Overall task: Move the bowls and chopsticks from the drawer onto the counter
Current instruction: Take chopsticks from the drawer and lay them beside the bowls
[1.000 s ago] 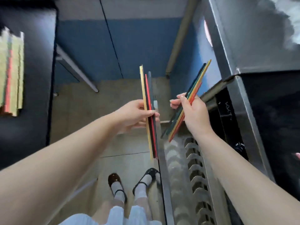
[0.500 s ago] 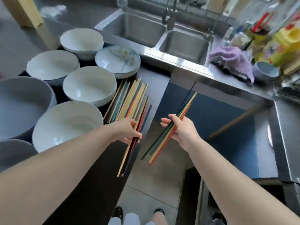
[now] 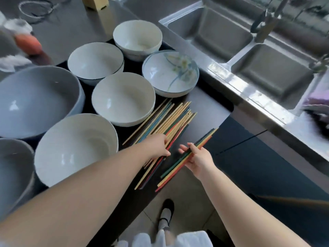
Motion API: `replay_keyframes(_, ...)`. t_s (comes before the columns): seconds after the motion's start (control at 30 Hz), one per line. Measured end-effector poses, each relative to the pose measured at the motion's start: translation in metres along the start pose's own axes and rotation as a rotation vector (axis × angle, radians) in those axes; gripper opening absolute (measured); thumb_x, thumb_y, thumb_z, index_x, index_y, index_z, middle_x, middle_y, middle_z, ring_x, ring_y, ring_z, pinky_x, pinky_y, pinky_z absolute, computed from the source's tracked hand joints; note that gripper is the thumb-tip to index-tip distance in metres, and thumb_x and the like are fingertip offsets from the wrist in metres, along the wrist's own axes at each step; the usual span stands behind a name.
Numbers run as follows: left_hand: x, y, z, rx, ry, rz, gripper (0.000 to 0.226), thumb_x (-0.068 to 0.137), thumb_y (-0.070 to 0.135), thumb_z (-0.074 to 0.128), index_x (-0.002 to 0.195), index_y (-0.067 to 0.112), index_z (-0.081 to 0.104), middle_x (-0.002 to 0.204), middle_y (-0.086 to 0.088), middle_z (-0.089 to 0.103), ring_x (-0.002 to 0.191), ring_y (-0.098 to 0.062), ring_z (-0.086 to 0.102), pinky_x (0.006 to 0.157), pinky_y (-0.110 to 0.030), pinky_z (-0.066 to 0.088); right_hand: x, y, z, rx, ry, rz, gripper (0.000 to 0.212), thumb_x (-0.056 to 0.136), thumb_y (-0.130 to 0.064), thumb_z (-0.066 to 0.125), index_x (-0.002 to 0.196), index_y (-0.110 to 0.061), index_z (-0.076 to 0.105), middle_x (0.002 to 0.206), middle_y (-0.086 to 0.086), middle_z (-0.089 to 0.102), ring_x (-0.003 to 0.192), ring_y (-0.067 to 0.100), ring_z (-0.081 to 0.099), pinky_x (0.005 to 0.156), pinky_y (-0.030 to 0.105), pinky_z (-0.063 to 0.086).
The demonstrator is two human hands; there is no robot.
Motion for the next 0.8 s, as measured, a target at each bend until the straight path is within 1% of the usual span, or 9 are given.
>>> replay_keyframes(0.07,0.011,0.007,0.0,0.007,0.02,-0.01,0.051,0.089,0.031,0.067,0.134,0.012,0.052,0.126,-0.005,0.061,0.112,-0.022,0.058,0.092,-0.033,0.047,0.012,-0.005,-0.001,-0.001,0.0,0.025,0.01,0.1,-0.018,0.049,0.1,-0.012,0.058,0.097,0.01,0.073,0.097,0.025,0.07,0.089,0.045,0.055)
replay_keyframes(0.13,0.022,0.012,0.002,0.019,0.031,-0.029,0.047,0.089,0.03,0.066,0.131,0.012,0.054,0.117,-0.004,0.062,0.107,-0.02,0.058,0.092,-0.034,0.047,0.02,-0.009,-0.001,0.004,-0.001,0.047,0.009,0.1,-0.017,0.049,0.097,-0.014,0.057,0.099,0.011,0.073,0.098,0.025,0.071,0.087,0.046,0.056)
replay_keyframes(0.23,0.038,0.02,0.004,0.042,0.062,-0.05,0.047,0.09,0.031,0.065,0.132,0.014,0.053,0.124,-0.005,0.062,0.111,-0.023,0.06,0.09,-0.033,0.049,0.029,-0.014,-0.002,0.003,0.003,0.064,0.009,0.1,-0.018,0.049,0.095,-0.017,0.056,0.098,0.009,0.071,0.097,0.022,0.07,0.082,0.044,0.058)
replay_keyframes(0.33,0.052,0.027,0.008,0.053,0.091,-0.061,0.047,0.09,0.03,0.064,0.132,0.014,0.053,0.125,-0.007,0.062,0.111,-0.024,0.06,0.091,-0.035,0.051,0.035,-0.016,-0.003,-0.011,0.005,0.067,0.01,0.1,-0.017,0.048,0.102,-0.015,0.058,0.093,0.006,0.07,0.093,0.021,0.069,0.078,0.04,0.059)
replay_keyframes(0.4,0.058,0.03,0.01,0.073,0.104,-0.07,0.045,0.09,0.03,0.064,0.131,0.014,0.054,0.123,-0.006,0.063,0.108,-0.024,0.061,0.089,-0.035,0.052,0.038,-0.017,-0.003,-0.016,0.0,0.064,0.011,0.1,-0.012,0.048,0.104,-0.013,0.058,0.091,0.007,0.068,0.087,0.02,0.066,0.079,0.04,0.059)
replay_keyframes(0.47,0.062,0.033,0.009,0.099,0.123,-0.076,0.042,0.09,0.03,0.064,0.129,0.015,0.055,0.119,-0.005,0.064,0.103,-0.023,0.062,0.084,-0.034,0.053,0.04,-0.02,-0.002,-0.025,-0.002,0.044,0.011,0.098,-0.008,0.049,0.104,-0.012,0.058,0.093,0.008,0.067,0.085,0.02,0.065,0.083,0.043,0.058)
replay_keyframes(0.63,0.066,0.046,0.006,0.163,0.188,-0.037,0.039,0.091,0.028,0.064,0.127,0.016,0.053,0.113,-0.005,0.064,0.096,-0.023,0.063,0.08,-0.035,0.055,0.046,-0.024,-0.011,-0.119,0.056,-0.014,0.008,0.094,-0.009,0.056,0.096,-0.017,0.058,0.097,0.01,0.068,0.088,0.022,0.069,0.079,0.044,0.059)
replay_keyframes(0.7,0.066,0.05,0.007,0.175,0.195,-0.018,0.037,0.091,0.024,0.064,0.125,0.016,0.053,0.111,-0.005,0.064,0.095,-0.023,0.064,0.079,-0.035,0.055,0.048,-0.027,-0.014,-0.153,0.075,-0.028,0.008,0.095,-0.01,0.056,0.091,-0.016,0.055,0.1,0.01,0.067,0.089,0.024,0.069,0.078,0.044,0.06)
replay_keyframes(0.8,0.065,0.053,0.008,0.211,0.212,0.01,0.031,0.092,0.021,0.063,0.121,0.015,0.053,0.106,-0.005,0.063,0.09,-0.022,0.063,0.076,-0.035,0.055,0.049,-0.027,-0.014,-0.197,0.089,-0.048,0.008,0.095,-0.011,0.055,0.088,-0.015,0.055,0.099,0.008,0.067,0.086,0.021,0.067,0.075,0.04,0.06)
Point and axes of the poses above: each hand's wrist, its own x-axis towards the middle knuckle, its own z-axis out of the palm, y = z × x, the point moved 8 cm from there along x, towards the middle knuckle
